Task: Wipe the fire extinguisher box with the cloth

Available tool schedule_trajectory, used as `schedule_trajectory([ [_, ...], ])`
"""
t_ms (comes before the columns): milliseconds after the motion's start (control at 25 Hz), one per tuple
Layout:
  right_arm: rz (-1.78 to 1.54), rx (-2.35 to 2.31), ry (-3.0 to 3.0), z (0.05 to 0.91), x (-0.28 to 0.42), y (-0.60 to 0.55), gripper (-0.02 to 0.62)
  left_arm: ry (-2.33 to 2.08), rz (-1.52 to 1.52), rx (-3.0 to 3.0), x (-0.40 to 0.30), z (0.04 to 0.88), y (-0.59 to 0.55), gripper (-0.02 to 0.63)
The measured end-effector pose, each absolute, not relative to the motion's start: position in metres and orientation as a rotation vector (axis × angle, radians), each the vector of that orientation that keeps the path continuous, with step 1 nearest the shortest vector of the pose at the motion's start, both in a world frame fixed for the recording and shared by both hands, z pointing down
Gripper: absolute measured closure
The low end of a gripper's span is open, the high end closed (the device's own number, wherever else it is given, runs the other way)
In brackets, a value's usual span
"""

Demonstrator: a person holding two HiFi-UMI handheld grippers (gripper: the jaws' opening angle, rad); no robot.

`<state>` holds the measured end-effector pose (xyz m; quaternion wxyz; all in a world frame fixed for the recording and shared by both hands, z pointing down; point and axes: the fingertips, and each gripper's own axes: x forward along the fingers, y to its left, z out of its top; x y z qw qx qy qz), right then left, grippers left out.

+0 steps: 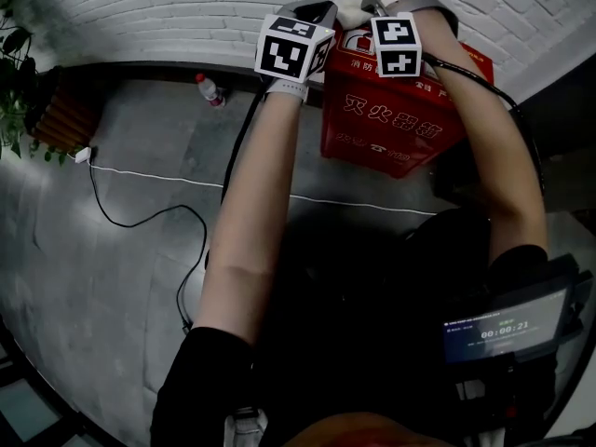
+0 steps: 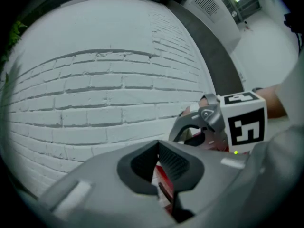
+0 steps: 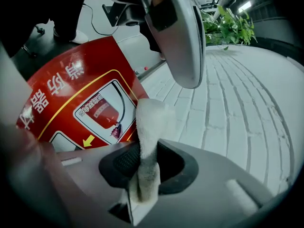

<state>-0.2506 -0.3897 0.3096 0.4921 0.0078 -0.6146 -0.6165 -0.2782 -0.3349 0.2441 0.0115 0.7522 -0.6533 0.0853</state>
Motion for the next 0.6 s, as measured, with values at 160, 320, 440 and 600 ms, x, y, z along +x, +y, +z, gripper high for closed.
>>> schedule_trajectory([
  [160,-1.446,-0.006,-1.482,0.311,-0.234,-0.393,0.506,-2.021,0.276,2.375,-0.266,0.234,-0.334,0.606],
  [320,-1.411,-0.013,-1.456,0.312,-0.212,-0.394,0.506,-1.982,0.288,2.436,-0.242,0.224,-0.332,0.606],
  [440,-1.389,-0.005,-1.448,0.308,-0.194,-0.394,0.506,-1.931,0.290,2.499,-0.215,0.216,-0.333,0.606],
  [600,-1.358,0.006,-1.435,0.307,-0.170,-0.394,0.506,-1.864,0.347,2.547,-0.186,0.221,-0.338,0.606],
])
